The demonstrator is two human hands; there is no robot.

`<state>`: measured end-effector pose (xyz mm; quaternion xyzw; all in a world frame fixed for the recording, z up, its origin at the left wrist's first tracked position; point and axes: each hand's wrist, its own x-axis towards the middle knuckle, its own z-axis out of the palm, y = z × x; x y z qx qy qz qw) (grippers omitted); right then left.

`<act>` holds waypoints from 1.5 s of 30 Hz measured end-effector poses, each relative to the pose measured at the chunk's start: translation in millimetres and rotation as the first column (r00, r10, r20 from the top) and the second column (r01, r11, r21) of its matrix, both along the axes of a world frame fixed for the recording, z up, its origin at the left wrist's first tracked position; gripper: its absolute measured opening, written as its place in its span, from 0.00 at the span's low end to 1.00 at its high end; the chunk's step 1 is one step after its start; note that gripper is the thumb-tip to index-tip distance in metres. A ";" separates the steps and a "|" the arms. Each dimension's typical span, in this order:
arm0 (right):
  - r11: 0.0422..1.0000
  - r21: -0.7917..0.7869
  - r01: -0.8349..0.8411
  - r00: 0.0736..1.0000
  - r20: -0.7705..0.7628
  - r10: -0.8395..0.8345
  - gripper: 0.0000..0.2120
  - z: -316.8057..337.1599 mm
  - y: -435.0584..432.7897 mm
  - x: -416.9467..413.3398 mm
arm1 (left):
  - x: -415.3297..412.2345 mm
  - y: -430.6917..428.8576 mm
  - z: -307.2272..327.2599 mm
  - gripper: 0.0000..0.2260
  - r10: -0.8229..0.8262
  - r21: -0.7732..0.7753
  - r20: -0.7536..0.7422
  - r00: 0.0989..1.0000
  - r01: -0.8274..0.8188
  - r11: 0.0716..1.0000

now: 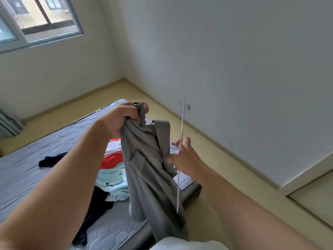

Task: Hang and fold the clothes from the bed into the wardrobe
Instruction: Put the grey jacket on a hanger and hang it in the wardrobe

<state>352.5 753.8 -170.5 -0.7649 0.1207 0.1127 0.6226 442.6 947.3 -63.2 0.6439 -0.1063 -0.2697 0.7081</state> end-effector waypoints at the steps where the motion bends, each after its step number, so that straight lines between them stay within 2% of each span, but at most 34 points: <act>1: 1.000 -0.019 -0.018 1.000 0.007 0.018 0.23 0.2 -3.7 0.1 | 1.5 -6.9 1.0 0.13 -0.015 -0.010 0.003 1.000 0.015 1.000; 5: 0.994 -0.104 -0.014 0.996 0.086 0.023 0.21 0.7 -18.8 -0.6 | 13.7 -31.9 0.4 0.09 0.010 0.000 0.044 0.999 -0.010 1.000; 9: 0.991 -0.118 0.054 0.992 0.121 -0.040 0.13 8.8 -33.7 -2.2 | 34.5 -56.4 -18.6 0.03 0.168 0.071 0.196 0.966 -0.185 0.980; 11: 0.987 -0.102 0.125 0.978 0.179 -0.106 0.12 15.9 -37.6 -1.6 | 47.3 -69.4 -37.7 0.13 0.160 0.247 0.337 0.928 -0.251 0.936; 13: 0.969 -0.071 0.235 0.943 0.260 -0.209 0.11 25.2 -40.5 1.9 | 56.4 -80.6 -59.9 0.16 0.025 0.473 0.490 0.871 -0.290 0.832; 15: 0.931 -0.037 0.363 0.892 0.303 -0.336 0.13 33.6 -45.0 10.0 | 55.8 -88.5 -75.9 0.14 -0.095 0.552 0.606 0.790 -0.332 0.765; 17: 0.894 -0.019 0.447 0.844 0.341 -0.415 0.16 40.0 -50.6 20.8 | 44.7 -92.9 -84.5 0.14 -0.122 0.500 0.715 0.689 -0.381 0.777; 19: 0.876 -0.022 0.482 0.822 0.357 -0.443 0.17 44.4 -55.3 30.1 | 28.4 -95.9 -88.1 0.09 -0.067 0.387 0.803 0.592 -0.434 0.814; 20: 0.868 -0.017 0.496 0.811 0.365 -0.457 0.18 46.0 -57.3 33.3 | 21.1 -96.8 -89.9 0.08 -0.029 0.355 0.802 0.597 -0.438 0.826; 22: 0.851 0.013 0.524 0.784 0.384 -0.488 0.19 48.7 -61.2 37.5 | 6.8 -98.2 -91.7 0.07 -0.001 0.361 0.707 0.708 -0.359 0.861; 24: 0.847 0.032 0.530 0.774 0.389 -0.500 0.19 51.2 -64.4 39.3 | -6.2 -98.8 -91.4 0.04 -0.101 0.406 0.586 0.804 -0.184 0.895; 26: 0.861 0.020 0.508 0.787 0.396 -0.473 0.18 52.4 -66.2 38.4 | -15.7 -100.5 -93.1 0.07 -0.204 0.435 0.502 0.841 -0.041 0.900; 27: 0.872 0.008 0.490 0.796 0.402 -0.452 0.17 52.5 -66.3 37.0 | -18.8 -102.4 -95.3 0.09 -0.222 0.459 0.485 0.846 -0.030 0.888; 31: 0.891 -0.051 0.451 0.815 0.430 -0.388 0.18 51.0 -62.2 29.1 | -21.6 -114.2 -109.1 0.17 -0.173 0.581 0.593 0.786 -0.270 0.768; 34: 0.885 -0.058 0.462 0.813 0.426 -0.396 0.19 51.7 -59.5 25.4 | -24.0 -125.6 -112.7 0.22 -0.098 0.559 0.606 0.789 -0.335 0.758; 35: 0.882 -0.058 0.468 0.810 0.426 -0.402 0.19 52.0 -59.7 24.2 | -23.8 -129.1 -113.1 0.20 -0.095 0.565 0.612 0.785 -0.351 0.747; 38: 0.864 -0.073 0.499 0.798 0.429 -0.424 0.19 51.2 -63.8 21.6 | -18.7 -137.4 -113.8 0.09 -0.088 0.576 0.645 0.759 -0.408 0.708; 43: 0.790 -0.120 0.601 0.748 0.432 -0.504 0.18 42.0 -71.9 18.2 | -17.4 -136.3 -115.9 0.06 -0.180 0.571 0.741 0.647 -0.466 0.675; 45: 0.742 -0.141 0.655 0.711 0.448 -0.542 0.18 38.6 -72.2 16.5 | -18.1 -135.2 -120.6 0.07 -0.205 0.586 0.743 0.637 -0.472 0.659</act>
